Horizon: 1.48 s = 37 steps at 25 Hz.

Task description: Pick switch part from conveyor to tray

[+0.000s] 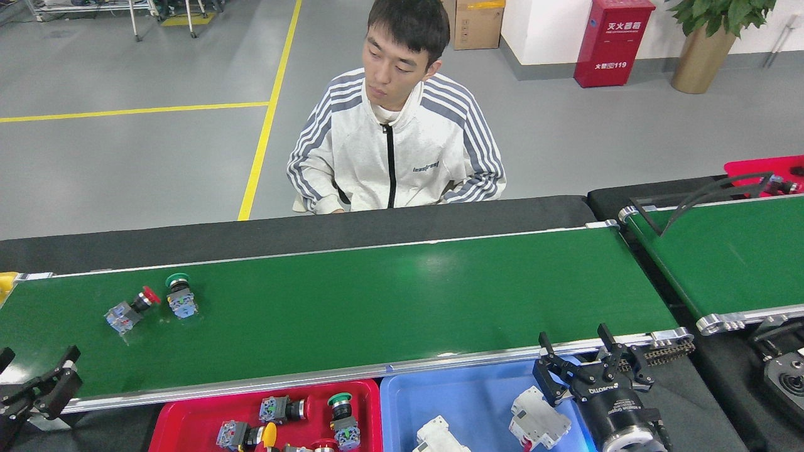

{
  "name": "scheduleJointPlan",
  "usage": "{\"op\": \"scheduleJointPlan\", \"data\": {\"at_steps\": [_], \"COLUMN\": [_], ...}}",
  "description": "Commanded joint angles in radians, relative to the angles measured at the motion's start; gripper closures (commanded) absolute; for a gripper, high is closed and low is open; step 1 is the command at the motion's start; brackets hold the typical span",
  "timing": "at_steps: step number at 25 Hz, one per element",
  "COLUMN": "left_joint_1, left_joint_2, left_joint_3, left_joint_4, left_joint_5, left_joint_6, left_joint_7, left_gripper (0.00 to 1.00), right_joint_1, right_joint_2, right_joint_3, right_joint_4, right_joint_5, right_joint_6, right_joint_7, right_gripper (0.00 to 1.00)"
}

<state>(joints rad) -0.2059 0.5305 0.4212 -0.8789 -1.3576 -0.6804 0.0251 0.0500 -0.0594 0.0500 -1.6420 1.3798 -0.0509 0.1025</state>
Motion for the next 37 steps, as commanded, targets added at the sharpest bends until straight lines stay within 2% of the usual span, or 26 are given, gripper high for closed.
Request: {"op": "scheduleJointPlan", "data": {"at_steps": [1, 6, 9, 13, 18, 24, 29, 34, 37], "left_joint_1": [-0.036, -0.047, -0.089, -0.128, -0.188, -0.202, -0.204, -0.204, -0.194], "left_joint_2": [0.022, 0.025, 0.029, 0.072, 0.082, 0.068, 0.043, 0.031, 0.029], "left_joint_3": [-0.009, -0.03, -0.052, -0.116, -0.168, -0.168, -0.164, -0.164, -0.16], "left_joint_4": [0.031, 0.095, 0.182, 0.288, 0.383, 0.388, 0.388, 0.359, 0.271], "left_joint_5": [0.017, 0.014, 0.008, 0.006, 0.006, 0.006, 0.011, 0.014, 0.015], "left_joint_6": [-0.073, -0.061, 0.018, 0.096, 0.272, 0.352, 0.355, 0.341, 0.277], "left_joint_7": [0.009, 0.009, 0.013, 0.084, 0.104, 0.104, 0.104, 0.104, 0.104], "left_gripper": [0.0, 0.0, 0.0, 0.0, 0.01, 0.15, 0.35, 0.36, 0.36], "right_joint_1": [-0.015, -0.022, -0.028, -0.039, -0.044, -0.044, -0.044, -0.044, -0.044], "right_joint_2": [-0.002, -0.002, -0.002, -0.002, 0.0, 0.0, 0.0, 0.0, 0.001], "right_joint_3": [-0.002, 0.021, 0.039, 0.065, 0.086, 0.094, 0.094, 0.093, 0.085], "right_joint_4": [-0.013, -0.013, -0.01, -0.006, -0.002, 0.004, 0.005, 0.005, 0.005], "right_joint_5": [-0.001, -0.001, 0.001, -0.001, -0.001, -0.001, -0.001, -0.001, -0.001], "right_joint_6": [-0.004, -0.015, -0.023, -0.046, -0.072, -0.086, -0.086, -0.083, -0.079], "right_joint_7": [-0.007, -0.009, -0.009, -0.009, -0.009, -0.009, -0.009, -0.009, -0.007], "right_gripper": [0.0, 0.0, 0.0, 0.0, 0.0, 0.0, 0.0, 0.0, 0.0]}}
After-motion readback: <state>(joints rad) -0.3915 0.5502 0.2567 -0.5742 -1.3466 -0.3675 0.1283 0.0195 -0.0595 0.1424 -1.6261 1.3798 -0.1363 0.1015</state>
